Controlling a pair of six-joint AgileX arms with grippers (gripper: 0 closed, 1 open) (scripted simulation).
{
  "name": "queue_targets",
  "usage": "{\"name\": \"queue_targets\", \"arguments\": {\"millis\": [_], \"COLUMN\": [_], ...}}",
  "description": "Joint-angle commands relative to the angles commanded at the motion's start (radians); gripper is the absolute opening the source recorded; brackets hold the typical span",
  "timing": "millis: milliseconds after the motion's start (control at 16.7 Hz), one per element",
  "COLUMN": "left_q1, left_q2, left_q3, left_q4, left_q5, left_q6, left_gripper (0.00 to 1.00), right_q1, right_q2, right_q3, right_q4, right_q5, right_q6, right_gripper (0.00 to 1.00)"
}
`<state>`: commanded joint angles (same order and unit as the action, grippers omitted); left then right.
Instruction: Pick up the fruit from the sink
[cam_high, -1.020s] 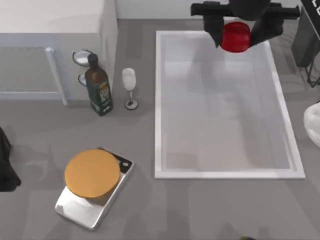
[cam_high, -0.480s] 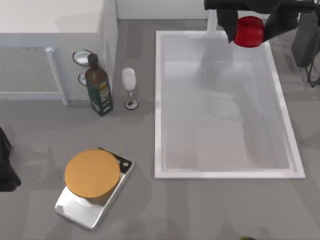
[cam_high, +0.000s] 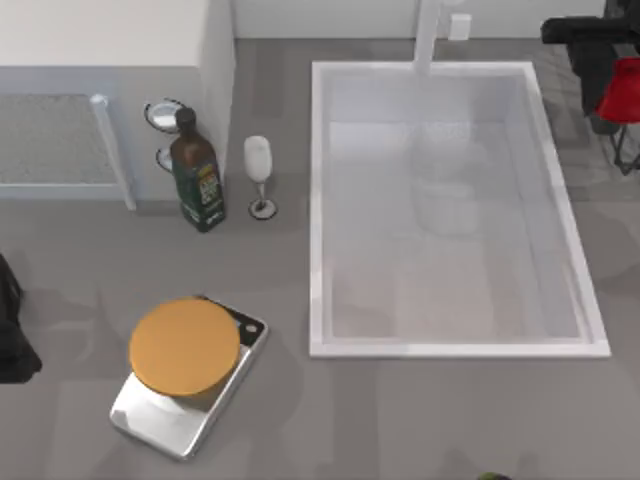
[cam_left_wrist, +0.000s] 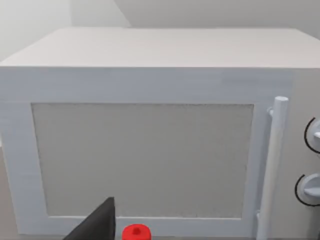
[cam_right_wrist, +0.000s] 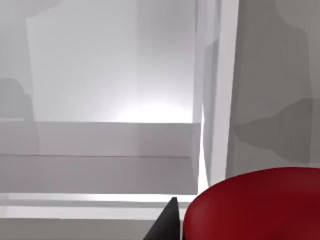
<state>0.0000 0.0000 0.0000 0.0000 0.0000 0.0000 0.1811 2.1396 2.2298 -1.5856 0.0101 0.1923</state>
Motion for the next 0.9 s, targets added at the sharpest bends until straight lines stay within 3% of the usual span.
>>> {"name": "queue_targets", "arguments": {"millis": [480,900], "left_q1": [0.0,0.0], "left_q2": [0.0,0.0], "left_q3": [0.0,0.0], "left_q4": [0.0,0.0], "left_q5": [0.0,0.0], "left_q6": [0.0,0.0], "left_gripper": [1.0,1.0], "right_q1": [-0.185,-0.229], "right_q2": [-0.408,-0.505], "right_q3": [-0.686,-0.814], "right_q4": [0.188,0.233], "right_q5": [-0.008,-0.01], "right_q6": [-0.185,-0.229], "right_gripper": [0.0,0.0]}}
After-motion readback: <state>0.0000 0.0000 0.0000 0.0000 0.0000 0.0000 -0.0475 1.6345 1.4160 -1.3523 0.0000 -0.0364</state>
